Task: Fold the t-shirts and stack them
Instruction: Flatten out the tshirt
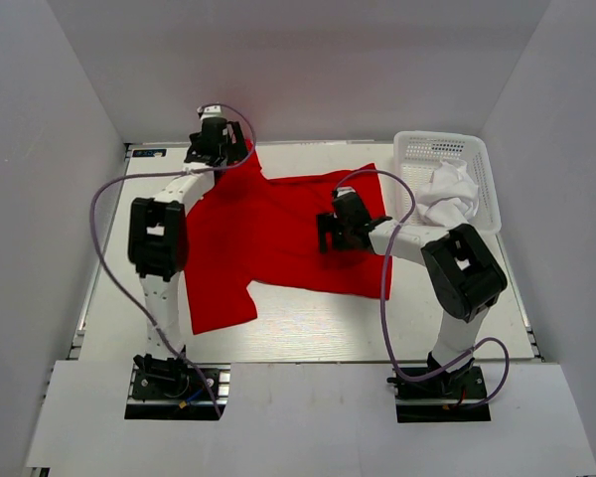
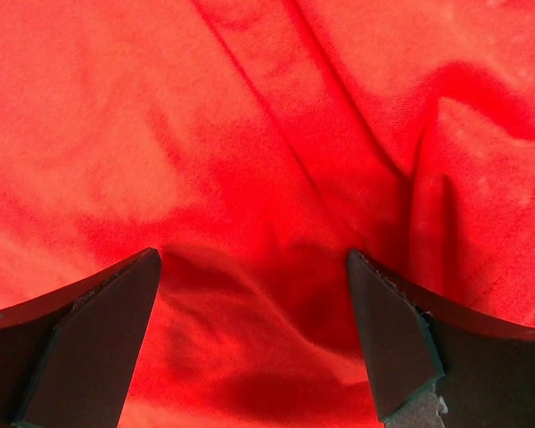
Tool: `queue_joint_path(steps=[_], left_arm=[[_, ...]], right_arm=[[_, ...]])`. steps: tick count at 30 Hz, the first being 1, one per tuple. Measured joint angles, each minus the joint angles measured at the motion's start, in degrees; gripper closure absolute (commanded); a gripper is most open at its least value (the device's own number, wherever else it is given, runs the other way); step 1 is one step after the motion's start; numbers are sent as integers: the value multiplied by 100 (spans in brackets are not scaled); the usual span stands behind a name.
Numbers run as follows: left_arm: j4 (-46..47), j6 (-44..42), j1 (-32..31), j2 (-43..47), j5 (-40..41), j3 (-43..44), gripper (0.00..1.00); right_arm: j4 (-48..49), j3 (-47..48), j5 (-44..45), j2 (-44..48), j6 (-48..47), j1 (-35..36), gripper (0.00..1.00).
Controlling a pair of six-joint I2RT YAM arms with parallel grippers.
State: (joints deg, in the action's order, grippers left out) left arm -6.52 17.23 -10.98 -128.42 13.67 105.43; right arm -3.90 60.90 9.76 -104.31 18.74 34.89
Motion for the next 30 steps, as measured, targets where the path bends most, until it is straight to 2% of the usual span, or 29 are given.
queue_joint_path(steps=[5, 8, 13, 16, 23, 30], left_arm=[[-74, 400, 11, 1849, 4, -2094, 0], [-7, 739, 13, 2573, -79, -3104, 0], [-125, 1287, 13, 2839, -402, -4500, 0], [-404, 1622, 9, 2870, -361, -4953, 0], [-1222, 2527, 13, 3136, 46, -5084, 0], [-2660, 3493, 92, 4367, 555, -6159, 0]], right_arm=[[-11, -81, -229, 92, 48, 2, 10], [94, -236, -356, 195, 111, 15, 10], [232, -699, -271, 544, 190, 203, 10], [275, -839, -168, 645, 229, 385, 10], [367, -1128, 44, 863, 286, 780, 10], [238, -1580, -55, 1464, 236, 1088, 10]])
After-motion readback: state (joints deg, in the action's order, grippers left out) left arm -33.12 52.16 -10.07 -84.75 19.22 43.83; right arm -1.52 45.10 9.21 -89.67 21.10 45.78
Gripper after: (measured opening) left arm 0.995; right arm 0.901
